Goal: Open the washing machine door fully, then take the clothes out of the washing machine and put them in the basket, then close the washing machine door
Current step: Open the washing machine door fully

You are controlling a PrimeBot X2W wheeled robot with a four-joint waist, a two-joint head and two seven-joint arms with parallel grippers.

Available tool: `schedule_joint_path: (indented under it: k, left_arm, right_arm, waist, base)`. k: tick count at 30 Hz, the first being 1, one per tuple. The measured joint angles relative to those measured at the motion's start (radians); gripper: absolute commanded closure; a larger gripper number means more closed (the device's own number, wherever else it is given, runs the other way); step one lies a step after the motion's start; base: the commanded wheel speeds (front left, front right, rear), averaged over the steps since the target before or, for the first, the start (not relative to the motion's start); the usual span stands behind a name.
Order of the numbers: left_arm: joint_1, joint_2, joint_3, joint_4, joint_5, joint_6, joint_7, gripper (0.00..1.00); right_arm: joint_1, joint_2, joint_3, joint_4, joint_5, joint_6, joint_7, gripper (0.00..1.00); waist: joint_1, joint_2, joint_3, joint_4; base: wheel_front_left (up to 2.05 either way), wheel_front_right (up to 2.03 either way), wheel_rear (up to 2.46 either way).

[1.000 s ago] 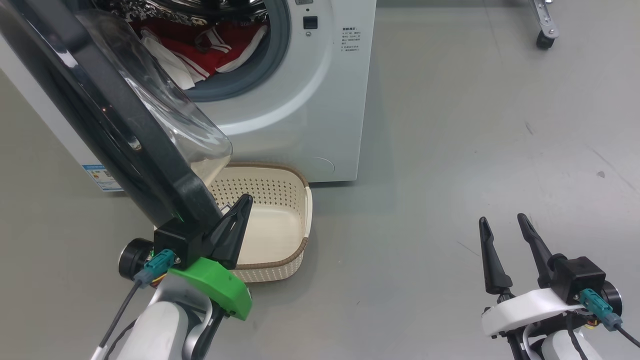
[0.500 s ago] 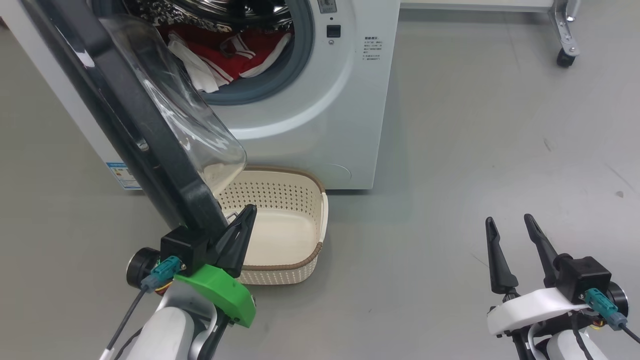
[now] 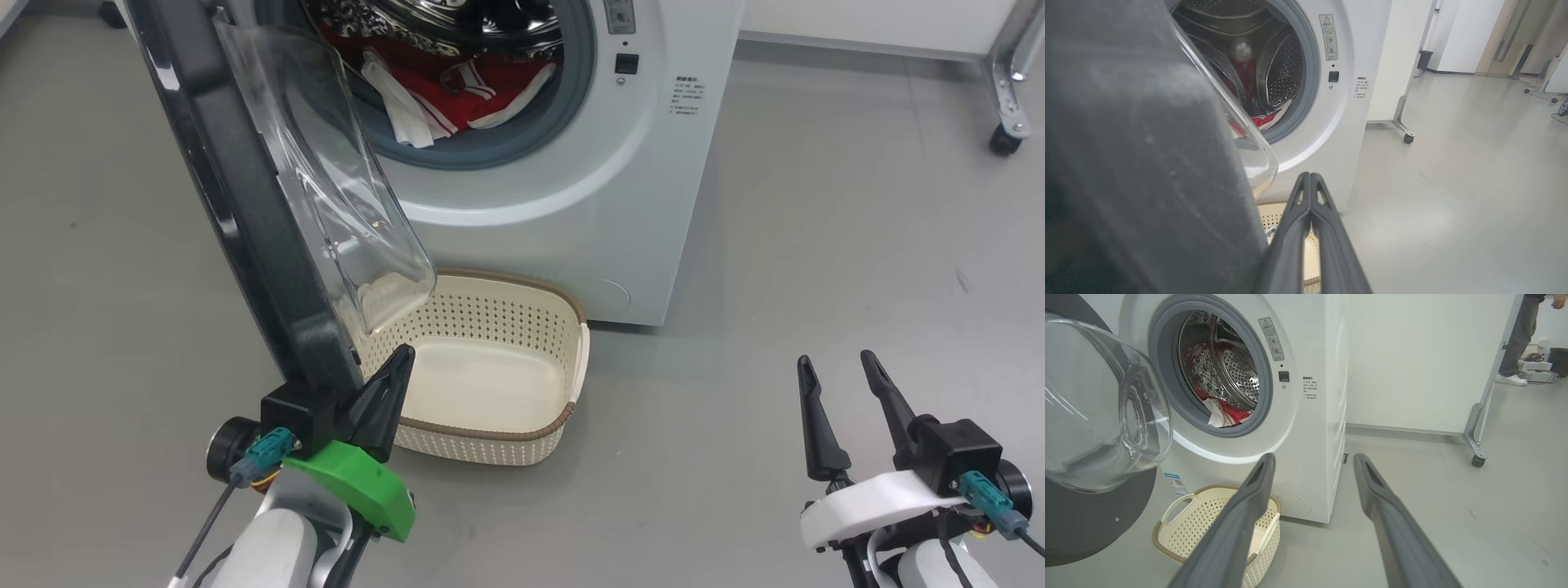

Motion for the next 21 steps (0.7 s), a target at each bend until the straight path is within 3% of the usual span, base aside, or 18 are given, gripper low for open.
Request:
schedule_joint_path:
  k: [12,21]
  left_arm:
    - [0.0,0.0,0.006,0.035,-0.02,0.011,-0.024,1.0]
    - [0.018,0.017,0.07,0.044,-0.044,0.039,-0.046,1.0]
  right_arm:
    - [0.015,-0.003,0.001,0.002,0.0,0.0,0.009,0.0]
    - [0.015,-0.002,0.019,-0.012,-0.002,0.0,0.023,0.0]
  waist:
    - [0.0,0.0,-0.018,0.105]
    - [0.0,0.0,-0.017,0.161]
  base:
    - [0.0,0.0,0.0]
    - [0.0,0.0,0.0]
